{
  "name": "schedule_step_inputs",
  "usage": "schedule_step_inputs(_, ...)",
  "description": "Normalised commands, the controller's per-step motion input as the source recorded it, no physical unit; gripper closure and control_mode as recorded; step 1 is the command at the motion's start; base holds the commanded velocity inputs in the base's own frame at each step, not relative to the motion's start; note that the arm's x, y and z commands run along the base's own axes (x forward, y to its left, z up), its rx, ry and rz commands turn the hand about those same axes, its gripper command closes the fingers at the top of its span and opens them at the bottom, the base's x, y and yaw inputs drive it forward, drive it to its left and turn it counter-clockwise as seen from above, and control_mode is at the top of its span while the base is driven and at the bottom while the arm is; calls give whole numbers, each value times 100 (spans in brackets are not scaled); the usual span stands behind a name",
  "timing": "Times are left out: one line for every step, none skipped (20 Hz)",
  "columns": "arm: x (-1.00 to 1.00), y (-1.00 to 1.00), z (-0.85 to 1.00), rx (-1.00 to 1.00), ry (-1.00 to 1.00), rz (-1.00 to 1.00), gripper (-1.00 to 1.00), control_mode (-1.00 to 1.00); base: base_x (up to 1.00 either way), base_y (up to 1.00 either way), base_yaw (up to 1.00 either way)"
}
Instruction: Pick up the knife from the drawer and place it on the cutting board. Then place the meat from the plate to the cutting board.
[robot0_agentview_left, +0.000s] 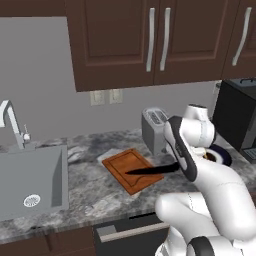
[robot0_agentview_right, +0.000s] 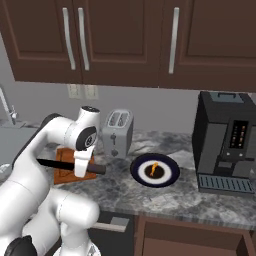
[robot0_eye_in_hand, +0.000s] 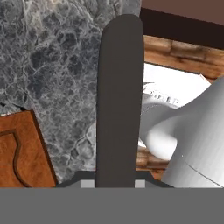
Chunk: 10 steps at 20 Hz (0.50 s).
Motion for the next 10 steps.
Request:
schedule_step_inputs(24, 37, -6, 0, 0, -11, 100, -100, 0, 0, 0)
schedule_step_inputs(25, 35, -3, 0, 0, -12, 100, -100, 0, 0, 0)
schedule_step_inputs(26, 36, -4, 0, 0, -15, 100, -100, 0, 0, 0)
schedule_step_inputs(24, 31, -3, 0, 0, -15, 100, -100, 0, 0, 0)
schedule_step_inputs(28, 27, -2, 0, 0, -13, 100, -100, 0, 0, 0)
schedule_step_inputs(31, 34, -2, 0, 0, -12, 100, -100, 0, 0, 0)
schedule_step_inputs(36, 36, -5, 0, 0, -12, 100, -100, 0, 0, 0)
schedule_step_inputs(32, 30, -4, 0, 0, -13, 100, -100, 0, 0, 0)
schedule_step_inputs(24, 19, -4, 0, 0, -12, 100, -100, 0, 0, 0)
schedule_step_inputs(25, 14, -6, 0, 0, -10, 100, -100, 0, 0, 0)
